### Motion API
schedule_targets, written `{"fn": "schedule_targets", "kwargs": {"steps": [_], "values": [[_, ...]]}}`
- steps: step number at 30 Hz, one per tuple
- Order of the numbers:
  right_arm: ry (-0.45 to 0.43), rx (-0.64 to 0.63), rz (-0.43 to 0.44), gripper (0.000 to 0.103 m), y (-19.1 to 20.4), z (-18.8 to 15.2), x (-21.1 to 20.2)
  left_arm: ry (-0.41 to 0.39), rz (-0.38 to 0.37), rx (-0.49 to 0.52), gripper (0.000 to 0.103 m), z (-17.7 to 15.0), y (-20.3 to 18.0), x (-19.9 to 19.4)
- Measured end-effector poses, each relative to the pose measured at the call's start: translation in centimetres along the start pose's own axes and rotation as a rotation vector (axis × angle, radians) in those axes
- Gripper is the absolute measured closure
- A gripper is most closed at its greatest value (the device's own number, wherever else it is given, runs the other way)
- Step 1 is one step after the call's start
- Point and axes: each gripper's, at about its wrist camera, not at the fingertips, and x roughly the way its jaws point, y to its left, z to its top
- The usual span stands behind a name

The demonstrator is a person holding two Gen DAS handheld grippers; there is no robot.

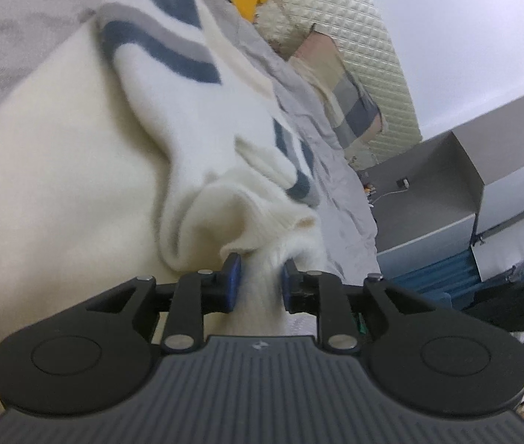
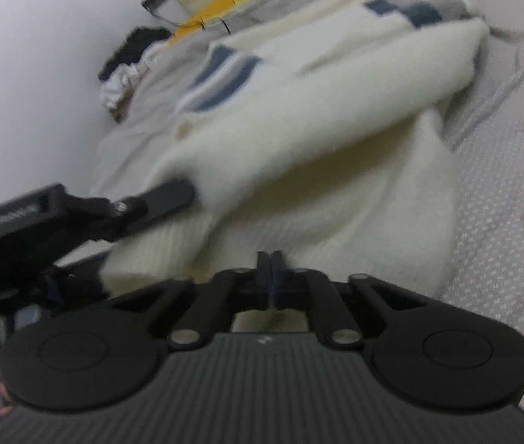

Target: Fold large clothes

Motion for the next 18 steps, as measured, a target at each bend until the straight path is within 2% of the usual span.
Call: {"fn": "schedule_targets", "kwargs": {"steps": [3, 6, 8, 10, 11, 12, 13, 15, 16, 17, 18], "values": [[-0.111, 0.044, -0.006, 0.1, -0.3, 0.2, -3.7, 0.003, -0.03, 0.031, 0.066, -0.3, -0.6, -0.4], [-0.197, 0.133, -0.038, 0.1, -1.7, 0.2, -6.9, -0.002, -0.028, 0.088, 0.065, -0.8, -1.4, -0.8], [-0.219, 0.175, -0.083, 0.1, -2.7, 0.1, -8.1, 0.005, -0.003, 0.132, 0.065, -1.2, -2.0, -0.8], [-0.187, 0.215, -0.082, 0.1, -3.5, -0.3, -7.9, 0.035, 0.054, 0.189, 0.066, -1.8, -2.4, -0.1], [-0.136, 0.233, -0.057, 0.1, -3.8, -0.4, -7.3, 0.062, 0.087, 0.209, 0.07, -2.1, -2.4, 0.4], [-0.096, 0.236, -0.034, 0.096, -3.9, -0.4, -6.6, 0.068, 0.112, 0.212, 0.08, -2.3, -2.3, 0.5], [-0.065, 0.221, -0.025, 0.096, -3.8, -0.5, -6.1, 0.064, 0.135, 0.211, 0.083, -2.5, -2.2, 0.6], [-0.044, 0.14, -0.037, 0.096, -2.4, -0.7, -5.6, 0.053, 0.136, 0.197, 0.09, -2.4, -1.9, 0.4], [-0.038, 0.104, -0.044, 0.095, -1.9, -0.9, -5.5, 0.045, 0.106, 0.17, 0.091, -2.2, -1.7, 0.1], [-0.032, 0.065, -0.051, 0.087, -1.2, -1.0, -5.3, 0.039, 0.079, 0.148, 0.093, -2.0, -1.6, -0.1], [-0.033, 0.025, -0.056, 0.07, -0.4, -1.2, -5.2, 0.028, 0.049, 0.122, 0.094, -1.7, -1.4, -0.5]]}}
